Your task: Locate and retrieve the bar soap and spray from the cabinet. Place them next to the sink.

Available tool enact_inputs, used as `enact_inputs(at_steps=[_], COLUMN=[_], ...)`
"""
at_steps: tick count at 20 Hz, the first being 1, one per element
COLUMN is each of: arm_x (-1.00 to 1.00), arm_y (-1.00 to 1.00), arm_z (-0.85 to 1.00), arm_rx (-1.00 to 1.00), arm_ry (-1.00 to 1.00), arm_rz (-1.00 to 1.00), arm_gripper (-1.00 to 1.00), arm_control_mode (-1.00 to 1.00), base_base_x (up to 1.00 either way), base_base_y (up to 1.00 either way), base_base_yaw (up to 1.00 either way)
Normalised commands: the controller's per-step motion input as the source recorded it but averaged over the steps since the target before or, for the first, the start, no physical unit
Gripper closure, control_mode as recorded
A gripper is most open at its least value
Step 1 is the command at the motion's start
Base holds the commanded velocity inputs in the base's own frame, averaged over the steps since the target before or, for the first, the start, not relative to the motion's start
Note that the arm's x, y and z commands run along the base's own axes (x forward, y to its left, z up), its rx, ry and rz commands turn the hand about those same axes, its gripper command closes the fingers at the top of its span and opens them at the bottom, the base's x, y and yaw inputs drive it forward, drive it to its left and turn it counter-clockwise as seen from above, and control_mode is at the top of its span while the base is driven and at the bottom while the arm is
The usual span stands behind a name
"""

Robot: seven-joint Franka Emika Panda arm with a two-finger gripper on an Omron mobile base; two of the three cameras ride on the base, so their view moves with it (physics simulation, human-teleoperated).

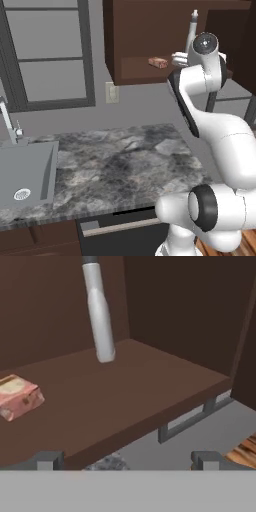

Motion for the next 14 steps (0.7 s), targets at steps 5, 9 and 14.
enact_inputs(at_steps=[5, 9, 14], arm_x=[0.58, 0.46, 0.38], arm_y=[-0.13, -0.25, -0.23], arm_z=[0.00, 0.00, 0.00], arm_rx=[0.00, 0.00, 0.00], arm_ry=[0.02, 0.01, 0.00], arm_rz=[0.00, 0.00, 0.00], arm_gripper=[-1.00, -1.00, -1.00], arm_control_mode=[-1.00, -1.00, -1.00], base_base_x=[0.00, 0.00, 0.00], base_base_y=[0.00, 0.00, 0.00], base_base_yaw=[0.00, 0.00, 0.00])
